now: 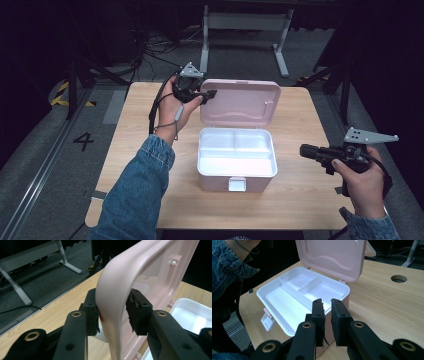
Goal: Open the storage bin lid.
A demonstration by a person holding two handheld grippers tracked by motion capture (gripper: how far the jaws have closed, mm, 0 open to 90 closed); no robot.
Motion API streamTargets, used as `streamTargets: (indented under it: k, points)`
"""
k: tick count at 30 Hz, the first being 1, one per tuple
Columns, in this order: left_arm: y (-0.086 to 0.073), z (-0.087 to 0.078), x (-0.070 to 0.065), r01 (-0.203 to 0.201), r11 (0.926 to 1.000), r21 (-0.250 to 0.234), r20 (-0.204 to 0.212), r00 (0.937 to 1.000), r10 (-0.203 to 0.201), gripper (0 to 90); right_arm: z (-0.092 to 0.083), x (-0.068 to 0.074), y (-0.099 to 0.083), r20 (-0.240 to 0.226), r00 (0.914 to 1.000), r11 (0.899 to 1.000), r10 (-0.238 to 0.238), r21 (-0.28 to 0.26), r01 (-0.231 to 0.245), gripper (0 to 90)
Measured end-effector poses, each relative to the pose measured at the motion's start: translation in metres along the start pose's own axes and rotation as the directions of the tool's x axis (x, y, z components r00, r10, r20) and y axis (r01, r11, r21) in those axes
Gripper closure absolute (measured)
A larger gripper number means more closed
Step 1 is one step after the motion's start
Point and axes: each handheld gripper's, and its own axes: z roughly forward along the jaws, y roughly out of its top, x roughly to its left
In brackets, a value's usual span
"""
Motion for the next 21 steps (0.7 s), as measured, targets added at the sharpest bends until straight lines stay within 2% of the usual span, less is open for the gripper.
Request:
streamTargets:
  k: [7, 10, 20, 21]
  points:
    - [-0.001, 0.010, 0.010, 0.015, 0.9999, 0.008, 0.000, 0.9999, -0.015, 62.8, 0.003, -0.005, -0.002, 0.005, 1.0000, 1.000, 0.005, 0.013, -0.005, 81.1]
    - [-0.002, 0.015, 0.014, 0.038, 0.9993, 0.003, -0.003, 0.9993, -0.038, 62.3, 0.005, -0.007, -0.002, 0.010, 0.9999, 1.000, 0.005, 0.018, -0.005, 79.1]
    - [-0.006, 0.030, 0.029, 0.097, 0.9949, 0.027, 0.006, 0.9952, -0.097, 61.3, 0.010, -0.016, -0.006, 0.067, 0.9977, 0.999, -0.009, 0.043, 0.006, 70.8]
    - [-0.006, 0.032, 0.031, 0.091, 0.9952, 0.034, -0.001, 0.9958, -0.091, 61.3, 0.010, -0.017, -0.007, 0.069, 0.9976, 0.999, -0.009, 0.045, 0.006, 70.4]
